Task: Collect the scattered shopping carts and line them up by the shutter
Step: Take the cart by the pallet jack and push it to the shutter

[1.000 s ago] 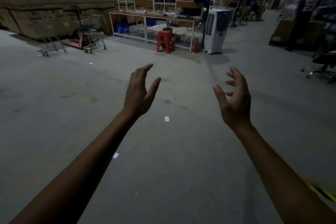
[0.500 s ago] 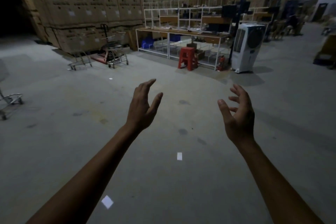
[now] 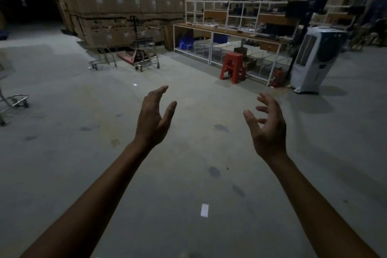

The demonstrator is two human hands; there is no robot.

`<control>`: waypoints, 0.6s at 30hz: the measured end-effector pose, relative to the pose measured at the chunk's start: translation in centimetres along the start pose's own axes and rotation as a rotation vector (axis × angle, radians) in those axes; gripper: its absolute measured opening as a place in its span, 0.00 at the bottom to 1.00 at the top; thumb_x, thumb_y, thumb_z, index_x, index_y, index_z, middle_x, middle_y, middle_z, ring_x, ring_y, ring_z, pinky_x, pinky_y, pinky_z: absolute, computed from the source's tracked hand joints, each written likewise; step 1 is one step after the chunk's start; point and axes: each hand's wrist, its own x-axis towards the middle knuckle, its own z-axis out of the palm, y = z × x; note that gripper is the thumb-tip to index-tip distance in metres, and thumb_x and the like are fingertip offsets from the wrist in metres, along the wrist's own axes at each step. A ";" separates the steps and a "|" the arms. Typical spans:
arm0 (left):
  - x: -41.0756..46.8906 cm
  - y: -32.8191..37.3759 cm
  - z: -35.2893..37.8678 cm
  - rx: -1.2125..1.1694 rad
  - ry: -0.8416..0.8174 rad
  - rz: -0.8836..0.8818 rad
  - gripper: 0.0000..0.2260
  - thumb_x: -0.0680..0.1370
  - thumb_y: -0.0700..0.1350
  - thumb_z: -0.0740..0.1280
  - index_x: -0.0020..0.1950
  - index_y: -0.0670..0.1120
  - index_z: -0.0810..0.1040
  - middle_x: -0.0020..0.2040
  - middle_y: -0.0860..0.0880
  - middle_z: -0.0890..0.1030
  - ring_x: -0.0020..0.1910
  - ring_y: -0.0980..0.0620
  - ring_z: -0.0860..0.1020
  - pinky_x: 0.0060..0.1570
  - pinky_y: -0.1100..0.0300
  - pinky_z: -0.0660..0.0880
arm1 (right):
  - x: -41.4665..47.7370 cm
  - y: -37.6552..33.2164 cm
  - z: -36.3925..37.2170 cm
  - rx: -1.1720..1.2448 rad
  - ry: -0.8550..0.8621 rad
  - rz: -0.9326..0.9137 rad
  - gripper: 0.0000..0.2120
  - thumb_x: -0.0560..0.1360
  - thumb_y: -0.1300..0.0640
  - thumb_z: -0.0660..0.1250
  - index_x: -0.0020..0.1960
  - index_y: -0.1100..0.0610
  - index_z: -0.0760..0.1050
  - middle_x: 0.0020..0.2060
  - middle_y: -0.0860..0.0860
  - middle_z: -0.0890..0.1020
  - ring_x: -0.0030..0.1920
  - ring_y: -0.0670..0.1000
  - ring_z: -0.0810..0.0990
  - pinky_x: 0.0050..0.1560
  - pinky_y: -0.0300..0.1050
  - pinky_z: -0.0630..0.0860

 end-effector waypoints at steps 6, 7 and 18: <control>10.3 -11.0 8.6 -0.010 0.031 -0.040 0.25 0.81 0.57 0.60 0.72 0.42 0.70 0.67 0.41 0.75 0.65 0.45 0.75 0.61 0.44 0.75 | 12.0 8.4 11.0 -0.017 -0.035 -0.039 0.31 0.77 0.43 0.64 0.75 0.55 0.65 0.69 0.52 0.73 0.60 0.46 0.74 0.49 0.34 0.73; 12.7 -12.7 9.9 -0.012 0.038 -0.047 0.25 0.81 0.57 0.60 0.73 0.42 0.70 0.67 0.41 0.75 0.65 0.45 0.75 0.61 0.44 0.76 | 14.6 9.5 12.9 -0.009 -0.038 -0.044 0.31 0.77 0.43 0.64 0.75 0.55 0.65 0.69 0.52 0.73 0.60 0.46 0.74 0.49 0.35 0.73; 33.8 -27.5 21.3 0.036 0.011 -0.050 0.25 0.81 0.57 0.60 0.72 0.43 0.71 0.67 0.42 0.76 0.65 0.46 0.75 0.62 0.45 0.75 | 36.8 21.2 29.3 0.074 -0.037 -0.025 0.30 0.77 0.43 0.64 0.75 0.54 0.64 0.68 0.53 0.73 0.59 0.46 0.74 0.48 0.35 0.72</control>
